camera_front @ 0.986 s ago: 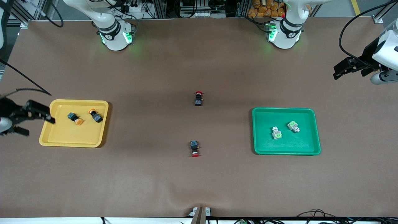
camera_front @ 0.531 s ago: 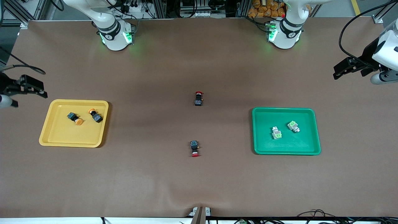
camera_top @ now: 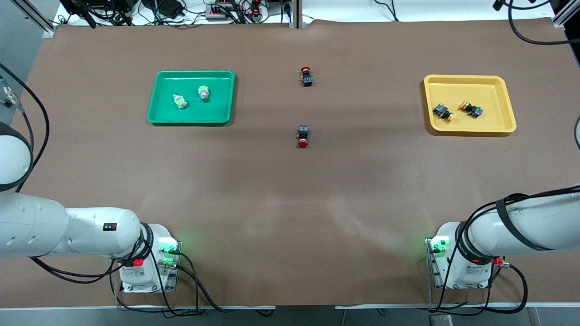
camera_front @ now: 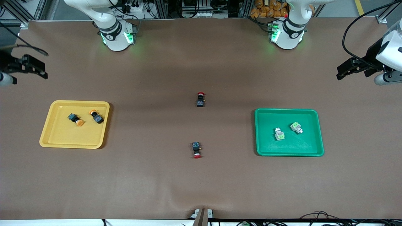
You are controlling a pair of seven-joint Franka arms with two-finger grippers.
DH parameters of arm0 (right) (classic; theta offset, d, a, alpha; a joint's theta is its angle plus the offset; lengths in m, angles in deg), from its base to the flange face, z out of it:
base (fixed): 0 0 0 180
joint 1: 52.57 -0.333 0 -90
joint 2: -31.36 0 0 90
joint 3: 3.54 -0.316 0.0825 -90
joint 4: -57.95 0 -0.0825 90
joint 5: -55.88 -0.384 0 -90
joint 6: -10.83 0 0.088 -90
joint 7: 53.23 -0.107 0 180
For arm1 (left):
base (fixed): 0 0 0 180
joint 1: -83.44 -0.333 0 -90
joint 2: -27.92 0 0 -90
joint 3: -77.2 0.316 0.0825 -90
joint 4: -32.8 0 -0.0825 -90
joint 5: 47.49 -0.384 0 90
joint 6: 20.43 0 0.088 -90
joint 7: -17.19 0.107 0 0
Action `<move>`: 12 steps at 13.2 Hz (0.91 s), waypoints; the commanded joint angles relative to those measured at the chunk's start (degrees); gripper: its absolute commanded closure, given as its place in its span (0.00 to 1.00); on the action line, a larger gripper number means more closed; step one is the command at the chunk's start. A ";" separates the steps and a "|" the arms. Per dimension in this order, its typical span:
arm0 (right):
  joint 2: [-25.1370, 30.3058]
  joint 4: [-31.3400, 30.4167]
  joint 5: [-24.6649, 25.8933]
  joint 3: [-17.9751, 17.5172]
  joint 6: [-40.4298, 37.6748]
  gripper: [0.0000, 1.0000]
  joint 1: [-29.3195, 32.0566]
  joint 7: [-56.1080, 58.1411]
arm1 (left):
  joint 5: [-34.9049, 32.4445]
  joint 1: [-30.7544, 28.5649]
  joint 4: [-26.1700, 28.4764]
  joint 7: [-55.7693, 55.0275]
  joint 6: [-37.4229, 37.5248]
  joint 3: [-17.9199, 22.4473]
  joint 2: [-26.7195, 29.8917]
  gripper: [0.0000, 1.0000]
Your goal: Place green and yellow buttons in trays
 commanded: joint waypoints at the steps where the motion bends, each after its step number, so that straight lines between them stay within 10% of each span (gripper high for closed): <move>1: 4.24 -7.12 1.28 -0.85 4.52 0.00 0.98 -0.93 | 1.12 -0.32 0.86 1.15 0.22 0.09 1.41 0.00; 12: 3.53 -7.14 1.82 -0.76 8.84 0.00 1.07 -1.37 | 1.03 -0.84 -1.51 1.24 1.09 0.44 1.24 0.00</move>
